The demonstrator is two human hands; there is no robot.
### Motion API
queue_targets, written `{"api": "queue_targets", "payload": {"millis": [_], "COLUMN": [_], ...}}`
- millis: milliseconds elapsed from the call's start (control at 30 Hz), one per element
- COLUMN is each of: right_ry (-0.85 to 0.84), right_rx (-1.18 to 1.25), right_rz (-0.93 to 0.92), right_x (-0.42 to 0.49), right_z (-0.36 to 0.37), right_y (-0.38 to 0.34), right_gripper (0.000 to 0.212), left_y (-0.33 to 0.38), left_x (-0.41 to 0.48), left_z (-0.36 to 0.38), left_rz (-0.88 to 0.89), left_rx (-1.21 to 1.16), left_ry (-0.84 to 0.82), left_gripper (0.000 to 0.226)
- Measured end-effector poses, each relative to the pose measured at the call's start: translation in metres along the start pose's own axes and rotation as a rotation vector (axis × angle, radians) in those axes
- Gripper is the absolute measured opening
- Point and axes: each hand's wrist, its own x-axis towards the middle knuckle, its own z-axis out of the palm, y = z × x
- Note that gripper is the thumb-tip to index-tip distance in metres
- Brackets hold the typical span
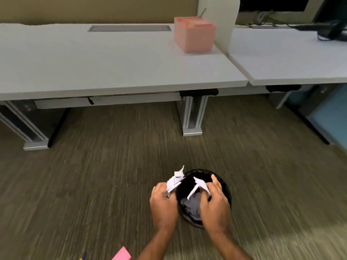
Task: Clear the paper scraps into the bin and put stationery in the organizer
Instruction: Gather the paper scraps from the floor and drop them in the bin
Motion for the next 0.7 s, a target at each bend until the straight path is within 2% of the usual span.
{"api": "queue_targets", "payload": {"millis": [133,367,567,700], "right_ry": [-0.018,-0.115,-0.188,-0.367], "right_rx": [-0.075,-0.226,-0.31,-0.278], "right_rz": [0.116,0.13,0.169,0.126], "right_x": [0.023,0.047,0.064,0.068], "right_z": [0.015,0.046,0.071,0.093], "right_y": [0.052,0.126,0.171,0.195], "right_gripper": [0.024,0.029,0.031,0.044], "left_y": [-0.02,-0.066,-0.109,-0.142], "left_x": [-0.006,-0.013,-0.012,-0.002], "left_z": [0.061,0.129,0.176,0.203], "left_rz": [0.08,0.08,0.099,0.22], "left_rx": [0.062,0.115,0.18,0.391], "left_ry": [-0.108,-0.251,-0.35,-0.423], "left_gripper": [0.021,0.05,0.043,0.042]}}
